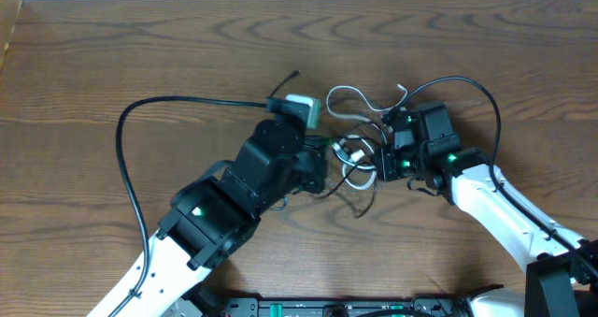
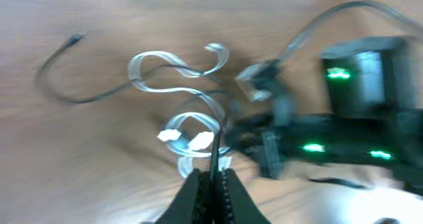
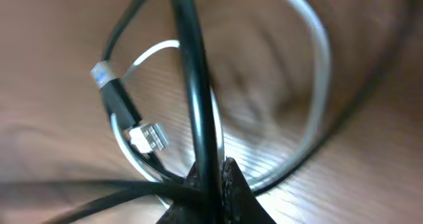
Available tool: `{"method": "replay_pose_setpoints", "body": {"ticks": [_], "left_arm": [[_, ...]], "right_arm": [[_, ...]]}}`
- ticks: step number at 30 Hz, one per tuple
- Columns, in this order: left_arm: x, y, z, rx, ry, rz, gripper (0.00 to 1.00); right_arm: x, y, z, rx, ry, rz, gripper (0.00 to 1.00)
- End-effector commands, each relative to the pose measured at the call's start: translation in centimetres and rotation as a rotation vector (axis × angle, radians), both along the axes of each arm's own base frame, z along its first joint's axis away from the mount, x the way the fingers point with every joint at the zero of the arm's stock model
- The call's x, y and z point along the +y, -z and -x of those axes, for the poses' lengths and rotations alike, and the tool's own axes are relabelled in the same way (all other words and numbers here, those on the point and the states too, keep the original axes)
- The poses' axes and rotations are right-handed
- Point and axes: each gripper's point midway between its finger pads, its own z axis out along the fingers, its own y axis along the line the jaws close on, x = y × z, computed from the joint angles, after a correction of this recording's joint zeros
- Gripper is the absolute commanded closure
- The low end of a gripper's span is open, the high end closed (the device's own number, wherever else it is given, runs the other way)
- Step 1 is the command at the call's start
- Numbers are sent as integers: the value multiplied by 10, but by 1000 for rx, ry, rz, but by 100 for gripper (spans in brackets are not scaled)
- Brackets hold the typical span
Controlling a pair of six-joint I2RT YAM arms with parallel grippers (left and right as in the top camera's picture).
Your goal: Untangle cables
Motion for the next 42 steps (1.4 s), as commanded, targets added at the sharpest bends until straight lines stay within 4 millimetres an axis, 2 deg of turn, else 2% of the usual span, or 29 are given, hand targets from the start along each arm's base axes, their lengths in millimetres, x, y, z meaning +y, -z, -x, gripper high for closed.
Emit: {"method": "replay_pose_setpoints", "body": {"ticks": [1,3,5,6,8,10,12,14,17,19,20,21,22,24,28,33,35,42], "left_arm": [[43,12,-19,-1,-165,-117,92],[63,25,-24,34,-229,-180,92],[85,36,-30,62,-295,-244,92],[95,39,-33,68,-319,-269,92],[111,43,-40,80,-360,-294,92],[125,45,-48,92,-410,-290,92],[129,45,-51,110,-424,-254,92],[121,46,-50,139,-379,-197,92],[106,50,-45,182,-311,-145,93],[98,55,-42,213,-277,-125,92],[91,59,-40,241,-246,-107,92],[87,61,-38,260,-226,-95,92],[79,67,-35,295,-191,-74,83],[68,80,-32,366,-144,-54,62],[53,101,-29,466,-92,-35,61],[25,127,-23,586,3,-1,49],[13,139,-20,624,39,0,49],[-26,179,-15,727,38,-5,47]], "right_arm": [[-66,17,-10,-15,218,324,99],[-90,19,-6,-7,307,435,99],[-106,18,-3,-6,372,505,92],[-108,18,-3,-8,377,510,86],[-107,17,-4,-10,376,504,84],[-102,18,-4,-3,367,479,99],[-83,20,-5,13,327,383,99],[-48,17,-6,28,217,213,99],[9,-4,-4,5,-6,-58,99],[22,-13,-5,-12,-44,-131,99],[21,-13,-7,-21,-39,-126,99],[18,-12,-9,-25,-28,-109,92],[11,-8,-11,-26,6,-72,78],[-10,1,-14,-22,88,33,69],[-49,16,-9,5,204,230,69],[-93,25,10,85,410,404,69],[-98,26,12,92,446,419,67],[-95,26,12,96,453,402,59]]}}
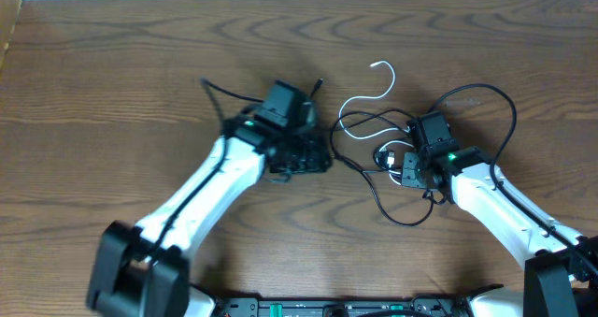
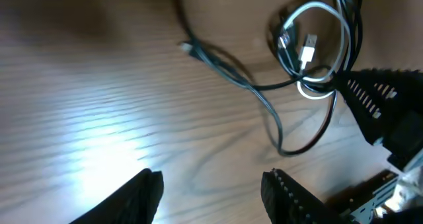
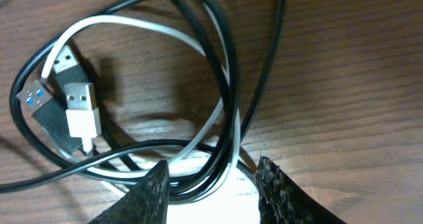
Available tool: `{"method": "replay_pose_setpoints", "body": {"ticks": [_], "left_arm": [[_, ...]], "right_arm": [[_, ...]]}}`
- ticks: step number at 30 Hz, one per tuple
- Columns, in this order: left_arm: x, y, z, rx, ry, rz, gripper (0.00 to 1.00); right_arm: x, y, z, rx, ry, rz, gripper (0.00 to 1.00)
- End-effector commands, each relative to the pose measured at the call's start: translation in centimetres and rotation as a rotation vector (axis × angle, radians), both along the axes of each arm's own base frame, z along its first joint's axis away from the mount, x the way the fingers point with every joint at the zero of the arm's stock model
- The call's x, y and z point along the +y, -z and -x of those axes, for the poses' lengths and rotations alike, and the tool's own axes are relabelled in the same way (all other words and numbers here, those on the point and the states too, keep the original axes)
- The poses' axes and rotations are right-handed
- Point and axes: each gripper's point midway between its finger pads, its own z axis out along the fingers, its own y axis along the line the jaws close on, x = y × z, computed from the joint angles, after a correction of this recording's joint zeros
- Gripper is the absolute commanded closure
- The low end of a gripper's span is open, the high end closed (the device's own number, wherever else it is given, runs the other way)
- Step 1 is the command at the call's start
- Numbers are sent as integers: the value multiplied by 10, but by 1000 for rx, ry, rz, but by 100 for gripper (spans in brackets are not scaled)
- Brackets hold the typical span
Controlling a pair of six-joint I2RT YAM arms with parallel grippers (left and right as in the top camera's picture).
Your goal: Untangle cables
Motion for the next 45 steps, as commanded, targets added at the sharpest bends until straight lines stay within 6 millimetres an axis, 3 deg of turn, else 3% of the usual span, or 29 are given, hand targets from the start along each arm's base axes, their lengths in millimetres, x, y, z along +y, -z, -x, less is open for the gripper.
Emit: {"method": "replay_pose_setpoints", "body": {"ticks": [1,3,5,10,16,25,28,29,32,33,40,45], "left_arm": [[-22,17,7,75,-15,20,47],[-32,26,7,104,-47,26,46],[-41,35,7,147,-106,32,46],[-61,50,4,221,-225,59,46],[-87,61,-4,170,-203,103,46],[-92,95,2,203,-234,40,46],[-87,98,-6,159,-257,12,46],[-87,98,-8,149,-258,12,51],[-84,97,-13,137,-259,18,86],[-82,97,-15,131,-253,17,92],[-48,85,-29,93,-221,-20,92],[-14,36,-46,-9,-210,1,93]], "right_arm": [[-6,-2,-5,-21,54,19,54],[-7,-3,-7,-28,35,25,44],[-10,-5,-9,-26,18,31,41],[-16,-15,-14,-22,43,-19,38],[-28,-25,-20,-39,98,-82,32],[-30,-25,-19,-32,83,-114,25],[-30,-25,-19,-29,82,-117,25],[-30,-25,-18,-27,82,-116,25],[-30,-24,-16,-17,83,-114,25],[-30,-24,-16,-14,83,-114,25],[-31,-22,-11,4,77,-107,24],[-22,-21,-7,24,61,-157,23]]}}
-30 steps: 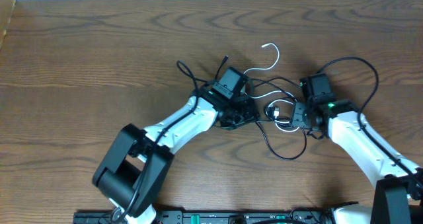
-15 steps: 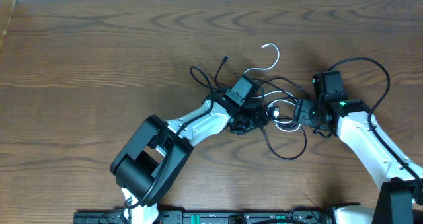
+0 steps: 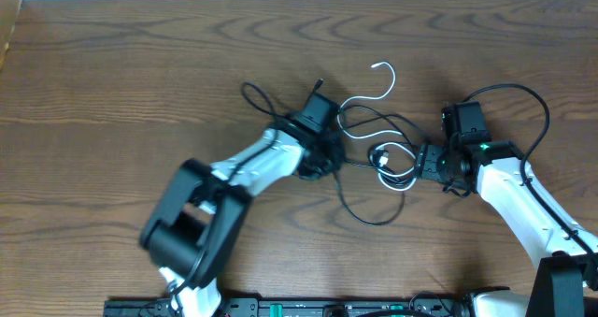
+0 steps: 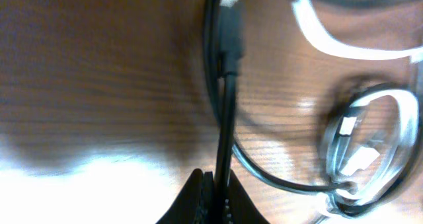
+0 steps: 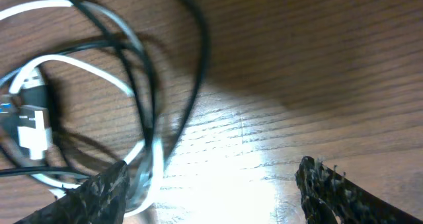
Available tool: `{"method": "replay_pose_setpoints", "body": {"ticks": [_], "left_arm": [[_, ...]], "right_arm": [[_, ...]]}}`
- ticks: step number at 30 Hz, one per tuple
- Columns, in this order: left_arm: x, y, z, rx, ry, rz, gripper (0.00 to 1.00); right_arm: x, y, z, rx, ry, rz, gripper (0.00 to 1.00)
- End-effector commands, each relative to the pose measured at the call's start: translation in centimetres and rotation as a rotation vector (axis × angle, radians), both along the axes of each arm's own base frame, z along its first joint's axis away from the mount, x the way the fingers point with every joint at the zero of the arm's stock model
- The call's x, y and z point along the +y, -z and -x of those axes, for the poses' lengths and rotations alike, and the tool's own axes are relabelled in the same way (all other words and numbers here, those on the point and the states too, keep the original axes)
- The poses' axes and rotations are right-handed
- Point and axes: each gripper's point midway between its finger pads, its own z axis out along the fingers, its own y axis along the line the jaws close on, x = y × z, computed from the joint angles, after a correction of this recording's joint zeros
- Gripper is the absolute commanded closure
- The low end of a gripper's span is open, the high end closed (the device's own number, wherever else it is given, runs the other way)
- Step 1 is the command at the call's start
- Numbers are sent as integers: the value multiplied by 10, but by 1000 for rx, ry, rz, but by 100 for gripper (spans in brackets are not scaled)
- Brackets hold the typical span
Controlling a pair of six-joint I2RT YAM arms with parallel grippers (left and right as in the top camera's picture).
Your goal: Untangle cables
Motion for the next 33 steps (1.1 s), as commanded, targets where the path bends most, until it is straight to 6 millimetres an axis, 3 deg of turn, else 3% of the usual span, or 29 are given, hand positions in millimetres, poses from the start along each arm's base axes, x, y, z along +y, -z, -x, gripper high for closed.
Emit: {"method": "replay_pose_setpoints", "body": {"ticks": [1,6,10,17,21,29,33], "left_arm": [[19,-57,-20,-171,45,30,92],[32,-113,-14,-265,27,71,92],[29,-133,-7,-307,41,95,92],[33,-125,1,-281,49,46,93],[48,-115,4,-273,46,-48,93],[99,-95,15,-225,-9,-315,93],[105,-94,17,-219,-14,-344,93]], "right_arm": [[12,-10,-5,-22,-24,-75,23],[32,-12,-2,-10,-55,-186,32],[45,-15,-6,-27,-67,-240,34],[70,-17,-7,-51,-109,-264,38],[74,-11,-11,-92,-87,-232,39],[65,6,-9,-114,29,-203,46],[67,14,-4,-113,62,-220,46]]}}
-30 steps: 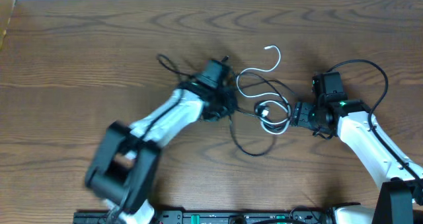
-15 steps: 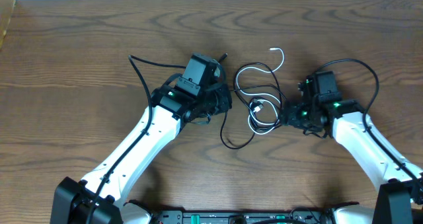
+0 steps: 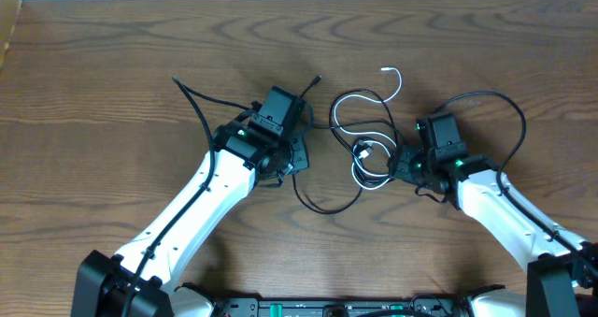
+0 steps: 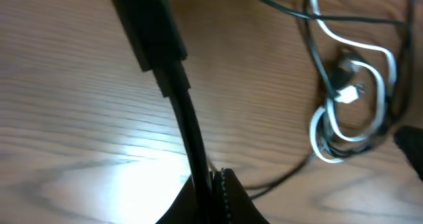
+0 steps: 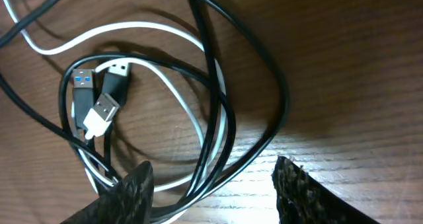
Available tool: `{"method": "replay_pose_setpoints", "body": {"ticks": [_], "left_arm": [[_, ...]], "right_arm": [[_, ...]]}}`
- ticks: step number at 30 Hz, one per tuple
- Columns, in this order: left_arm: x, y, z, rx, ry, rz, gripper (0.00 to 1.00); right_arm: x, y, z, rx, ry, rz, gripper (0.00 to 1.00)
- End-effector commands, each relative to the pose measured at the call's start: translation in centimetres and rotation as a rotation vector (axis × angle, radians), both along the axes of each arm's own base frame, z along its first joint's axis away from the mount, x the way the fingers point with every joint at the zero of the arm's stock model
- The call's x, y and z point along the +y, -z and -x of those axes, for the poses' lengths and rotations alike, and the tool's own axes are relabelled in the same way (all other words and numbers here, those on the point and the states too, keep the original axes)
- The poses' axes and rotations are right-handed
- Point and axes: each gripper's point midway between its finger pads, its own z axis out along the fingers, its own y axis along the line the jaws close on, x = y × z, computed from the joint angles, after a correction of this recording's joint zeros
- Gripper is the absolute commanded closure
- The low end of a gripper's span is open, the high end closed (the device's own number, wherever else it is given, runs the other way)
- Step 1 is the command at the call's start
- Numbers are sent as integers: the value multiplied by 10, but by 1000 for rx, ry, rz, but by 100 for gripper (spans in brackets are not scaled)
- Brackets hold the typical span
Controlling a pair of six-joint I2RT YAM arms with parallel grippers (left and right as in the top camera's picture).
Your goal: Untangle cables
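A black cable (image 3: 201,107) and a white cable (image 3: 366,122) lie knotted together at mid-table, their USB plugs (image 5: 98,100) bunched in the loops. My left gripper (image 3: 291,156) is just left of the knot and shut on the black cable (image 4: 188,128) a little below its plug (image 4: 149,26), which it holds off the wood. My right gripper (image 3: 398,164) is at the knot's right side. It is open (image 5: 215,191), and black and white strands (image 5: 221,138) run between its fingers.
A loose black loop (image 3: 509,121) curves round behind the right arm. Another black strand (image 3: 318,205) sags toward the front edge. The white cable's hooked end (image 3: 390,74) points to the far side. Wooden tabletop (image 3: 93,55) stretches to the left.
My left gripper, still shut on the black cable, has moved left and away from the knot. My right gripper, still open, has moved left up to the knot and now straddles strands.
At first both grippers were shut on black cable in the knot at mid-table. Then both were open and the cables lay spread. Later the left was shut on the black cable beside the knot, the right open further right. Now the left holds it further left.
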Motion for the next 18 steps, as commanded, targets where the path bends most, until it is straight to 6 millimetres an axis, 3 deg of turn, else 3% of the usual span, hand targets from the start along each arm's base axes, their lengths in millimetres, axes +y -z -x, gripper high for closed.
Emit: {"method": "replay_pose_setpoints", "body": {"ticks": [1,8,18], "left_arm": [[12,1,-6,-31,-11,-73,93],[13,1,-5,-27,-11,-75,93],[14,3,-1,-10,-8,-81,93]], "right_arm": [[-1,7,7,10,66,-11,47],[10,15,14,10,80,-42,51],[15,21,15,9,72,-15,66]]}}
